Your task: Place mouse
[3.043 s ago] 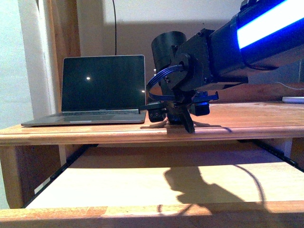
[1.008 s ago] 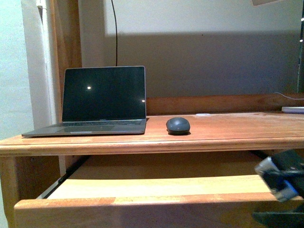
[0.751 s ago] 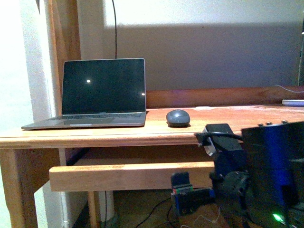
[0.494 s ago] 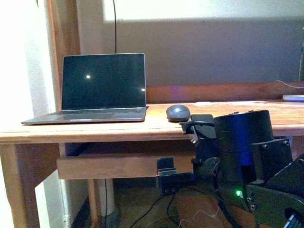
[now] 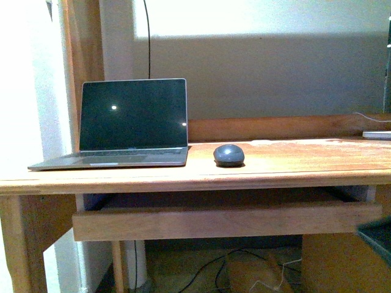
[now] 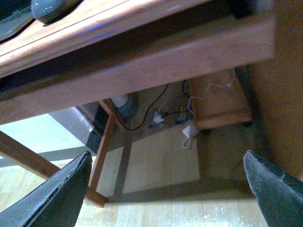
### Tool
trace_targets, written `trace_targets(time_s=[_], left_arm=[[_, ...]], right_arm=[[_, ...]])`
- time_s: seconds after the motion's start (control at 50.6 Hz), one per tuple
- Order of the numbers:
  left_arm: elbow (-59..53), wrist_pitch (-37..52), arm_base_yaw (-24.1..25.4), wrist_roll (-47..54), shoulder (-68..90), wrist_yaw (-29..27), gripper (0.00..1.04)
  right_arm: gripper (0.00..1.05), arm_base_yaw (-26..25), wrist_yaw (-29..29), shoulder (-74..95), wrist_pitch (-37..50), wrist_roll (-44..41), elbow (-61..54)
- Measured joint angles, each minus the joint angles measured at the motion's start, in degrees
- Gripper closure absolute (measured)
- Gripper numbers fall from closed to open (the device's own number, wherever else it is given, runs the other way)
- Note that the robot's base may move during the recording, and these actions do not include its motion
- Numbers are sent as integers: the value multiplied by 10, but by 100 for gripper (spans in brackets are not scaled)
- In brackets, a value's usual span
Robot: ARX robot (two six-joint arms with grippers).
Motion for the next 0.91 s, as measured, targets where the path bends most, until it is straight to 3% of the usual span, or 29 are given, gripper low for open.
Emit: trace_targets(time_s=[0.099, 0.277, 0.415, 0.474, 0.553, 0.771, 0.889, 0.909], left_arm=[[0, 0, 0, 0, 0, 0, 8], [0, 0, 0, 0, 0, 0, 8], [0, 0, 0, 0, 0, 0, 8], [0, 0, 0, 0, 0, 0, 8], [0, 0, 0, 0, 0, 1, 8], [0, 0, 0, 0, 0, 1, 8], [0, 0, 0, 0, 0, 1, 8], [0, 0, 0, 0, 0, 1, 8]], right_arm=[[7, -59, -56, -135, -65, 21, -75], [7, -123, -142, -321, -153, 62, -145], [8, -169, -225, -524, -284, 74, -199], [20, -142, -76, -628, -327, -16, -229], [35, -133, 35, -684, -331, -111, -246], [83, -131, 48, -716, -329, -186, -268], [102, -131, 48, -718, -329, -192, -268], [102, -131, 48, -718, -329, -193, -268]])
